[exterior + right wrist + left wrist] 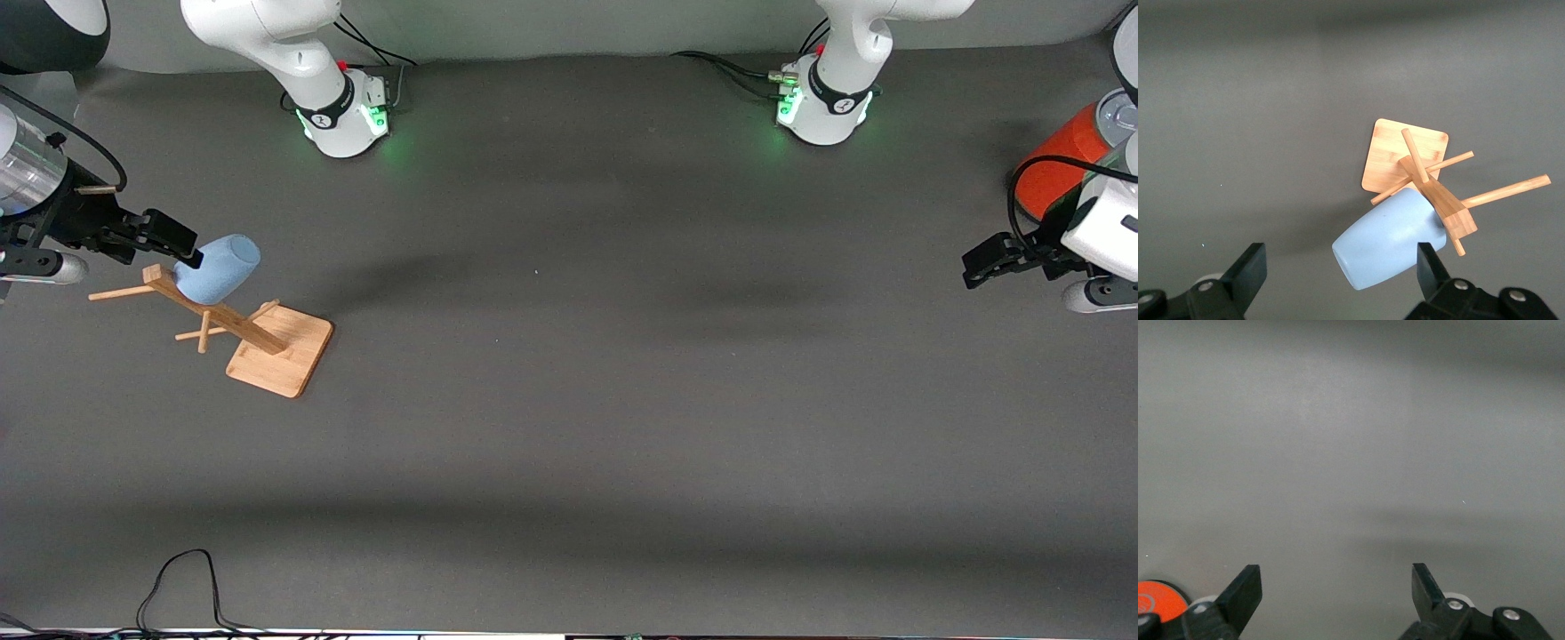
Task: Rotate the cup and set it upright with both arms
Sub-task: 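Move the right gripper to the blue cup on the wooden stand, then close the right gripper around the blue cup's base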
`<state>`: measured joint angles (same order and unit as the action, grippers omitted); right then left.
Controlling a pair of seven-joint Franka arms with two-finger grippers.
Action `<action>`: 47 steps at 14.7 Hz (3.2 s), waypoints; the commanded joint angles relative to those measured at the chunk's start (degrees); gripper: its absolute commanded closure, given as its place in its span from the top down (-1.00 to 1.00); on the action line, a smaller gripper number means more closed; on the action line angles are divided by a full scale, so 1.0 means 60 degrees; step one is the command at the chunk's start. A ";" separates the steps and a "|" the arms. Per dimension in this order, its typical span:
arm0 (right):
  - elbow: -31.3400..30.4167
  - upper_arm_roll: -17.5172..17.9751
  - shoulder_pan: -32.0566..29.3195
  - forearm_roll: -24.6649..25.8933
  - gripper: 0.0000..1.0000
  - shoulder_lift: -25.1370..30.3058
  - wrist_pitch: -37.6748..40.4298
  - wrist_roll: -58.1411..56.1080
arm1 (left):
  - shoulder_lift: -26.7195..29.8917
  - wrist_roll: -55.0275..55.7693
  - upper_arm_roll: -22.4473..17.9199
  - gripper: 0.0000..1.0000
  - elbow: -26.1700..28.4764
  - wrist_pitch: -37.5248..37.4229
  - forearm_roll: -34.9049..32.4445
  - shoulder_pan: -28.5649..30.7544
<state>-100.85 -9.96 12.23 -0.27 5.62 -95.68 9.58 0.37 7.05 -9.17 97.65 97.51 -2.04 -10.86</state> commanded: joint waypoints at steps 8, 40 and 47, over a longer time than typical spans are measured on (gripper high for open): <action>0.0446 0.0342 0.0041 0.1143 1.00 -0.0057 0.0491 -0.0338 | -0.0048 0.0012 -0.0053 1.00 -0.0133 -0.0109 -0.0070 -0.0080; -0.2864 -0.1987 -0.0017 -0.2358 1.00 -0.0130 -0.0927 0.7719 | -0.0092 0.0012 -0.0053 1.00 -0.0118 -0.0182 -0.0070 -0.0110; -0.3333 -0.1972 -0.0003 -0.2373 0.71 -0.0087 -0.1485 0.7705 | -0.0135 0.0012 -0.0039 1.00 -0.0133 -0.0168 -0.0070 -0.0095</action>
<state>-120.08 -21.97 12.11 -15.23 4.16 -103.57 55.16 -0.18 7.04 -9.07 97.66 97.35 -2.04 -10.87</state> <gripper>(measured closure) 0.044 0.000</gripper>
